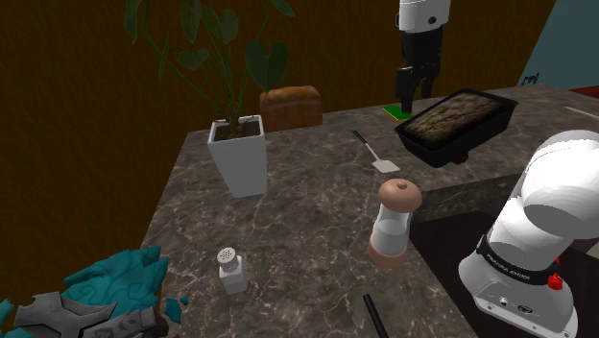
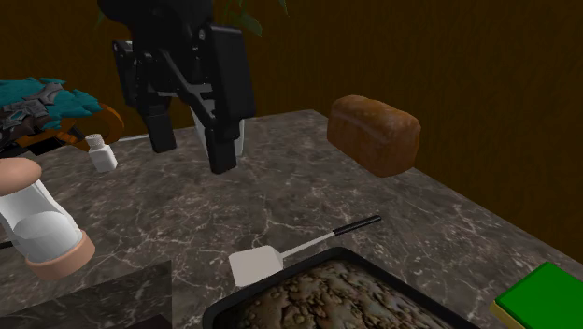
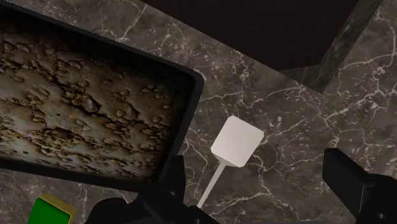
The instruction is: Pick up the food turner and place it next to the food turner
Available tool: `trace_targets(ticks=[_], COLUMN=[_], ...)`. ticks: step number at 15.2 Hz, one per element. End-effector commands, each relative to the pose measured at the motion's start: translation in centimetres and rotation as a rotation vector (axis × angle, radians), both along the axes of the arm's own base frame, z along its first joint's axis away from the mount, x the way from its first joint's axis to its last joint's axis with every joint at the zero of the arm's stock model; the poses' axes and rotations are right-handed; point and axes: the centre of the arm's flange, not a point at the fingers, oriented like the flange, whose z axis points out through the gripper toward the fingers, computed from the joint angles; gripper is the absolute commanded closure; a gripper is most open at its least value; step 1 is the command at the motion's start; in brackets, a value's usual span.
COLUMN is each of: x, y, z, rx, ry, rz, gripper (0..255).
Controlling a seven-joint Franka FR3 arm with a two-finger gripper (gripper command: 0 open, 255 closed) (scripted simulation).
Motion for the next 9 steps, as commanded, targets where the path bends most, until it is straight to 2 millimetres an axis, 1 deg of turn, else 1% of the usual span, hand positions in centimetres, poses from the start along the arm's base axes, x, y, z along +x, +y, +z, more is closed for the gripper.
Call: trace_targets(ticks=[1,9], x=[0.0,5.4], y=[0.0,-3.2], z=[0.0,-7.7], rx=[0.0,0.014], ry=[0.0,-0.09], rz=[0.0,-0.246], gripper=[0,0])
